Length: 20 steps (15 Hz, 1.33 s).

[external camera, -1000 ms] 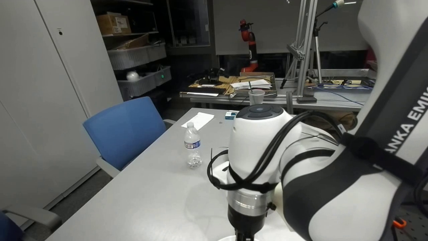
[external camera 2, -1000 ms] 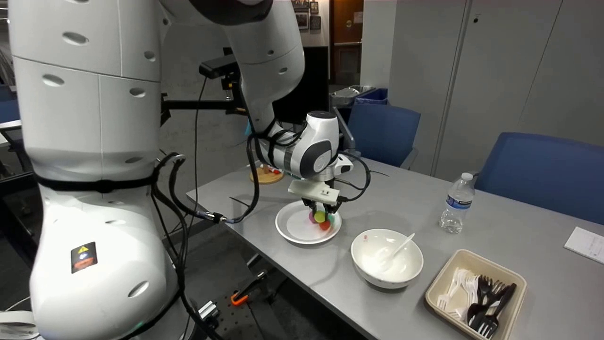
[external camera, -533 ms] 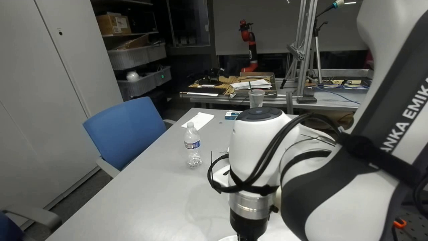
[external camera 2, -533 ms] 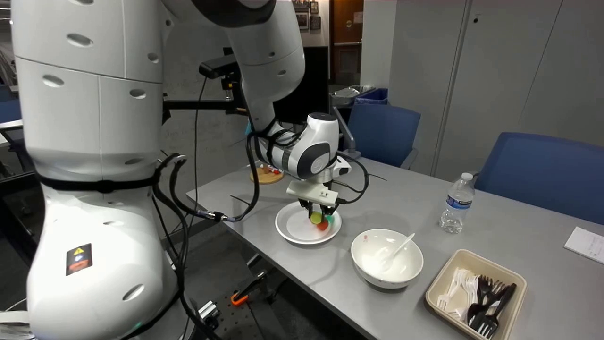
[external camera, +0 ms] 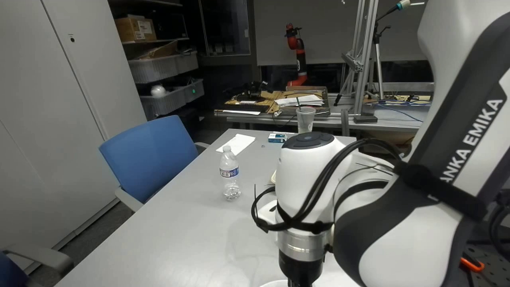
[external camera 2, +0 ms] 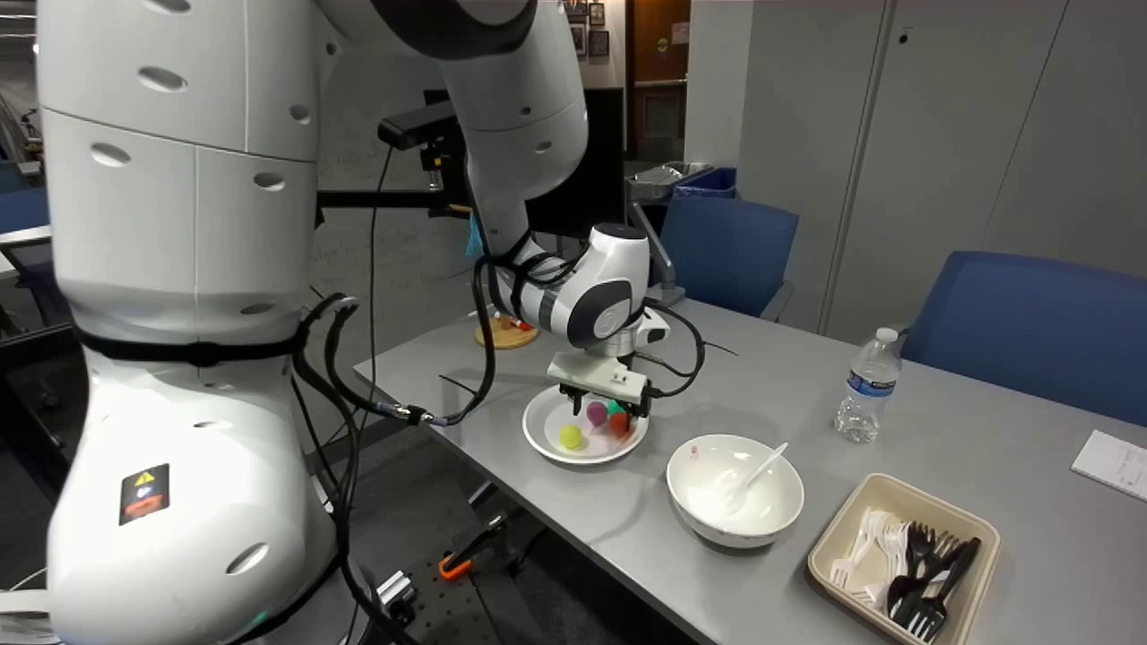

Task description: Move the balls from the bowl to the plate

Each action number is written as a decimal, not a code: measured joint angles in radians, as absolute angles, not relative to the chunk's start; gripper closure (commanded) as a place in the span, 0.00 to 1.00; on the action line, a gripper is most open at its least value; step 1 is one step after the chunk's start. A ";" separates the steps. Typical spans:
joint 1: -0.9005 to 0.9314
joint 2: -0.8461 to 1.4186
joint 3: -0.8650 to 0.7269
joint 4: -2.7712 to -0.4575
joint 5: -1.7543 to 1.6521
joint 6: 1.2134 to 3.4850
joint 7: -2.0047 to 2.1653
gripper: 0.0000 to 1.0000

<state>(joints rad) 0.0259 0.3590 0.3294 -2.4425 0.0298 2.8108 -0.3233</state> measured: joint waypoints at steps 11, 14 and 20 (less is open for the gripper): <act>0.037 0.192 0.290 -2.424 -0.036 2.560 -0.336 0.00; 0.045 0.126 0.274 -2.426 -0.045 2.551 -0.340 0.00; 0.071 0.009 0.247 -2.444 -0.054 2.551 -0.340 0.00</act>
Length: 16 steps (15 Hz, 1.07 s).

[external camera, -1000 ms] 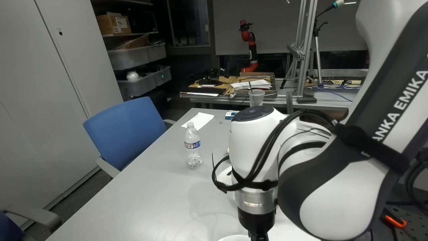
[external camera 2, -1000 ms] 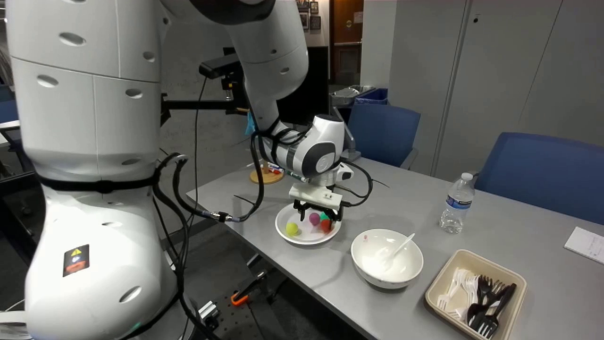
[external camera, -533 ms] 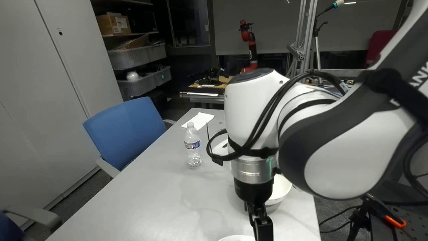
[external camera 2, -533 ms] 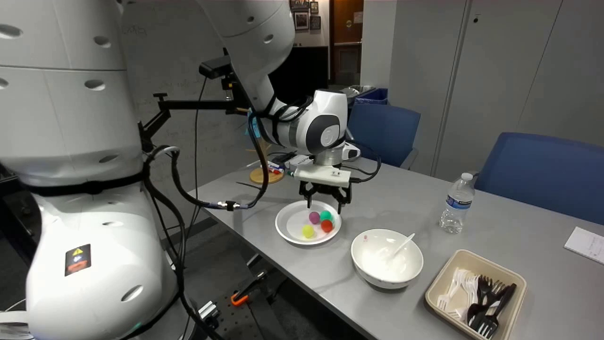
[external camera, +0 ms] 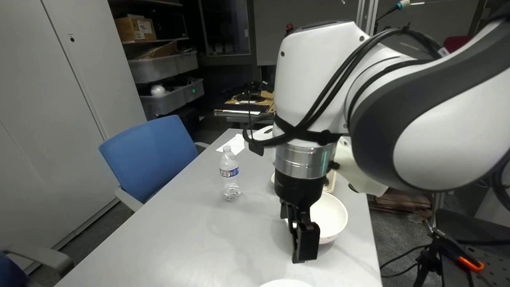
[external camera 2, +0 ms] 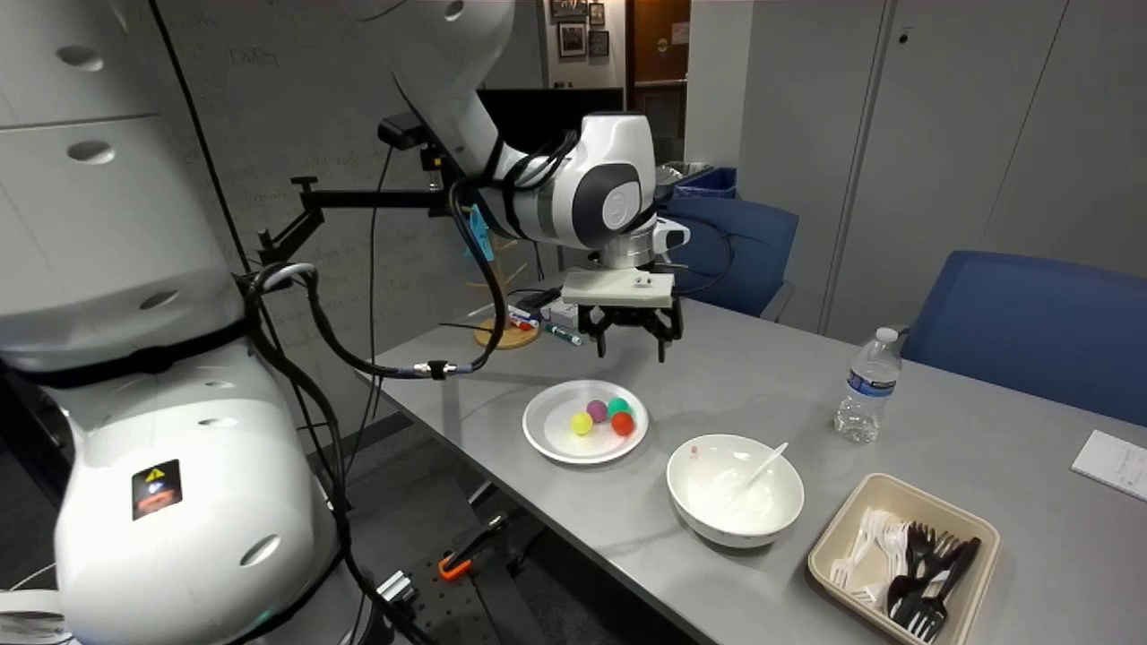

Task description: Move the balls from the bowl to the plate

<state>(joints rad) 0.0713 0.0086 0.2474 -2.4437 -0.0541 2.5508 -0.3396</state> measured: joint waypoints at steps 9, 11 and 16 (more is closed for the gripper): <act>0.098 -0.105 0.227 -2.504 -0.054 2.551 -0.339 0.00; 0.098 -0.106 0.226 -2.507 -0.054 2.551 -0.339 0.00; 0.098 -0.106 0.226 -2.508 -0.054 2.551 -0.339 0.00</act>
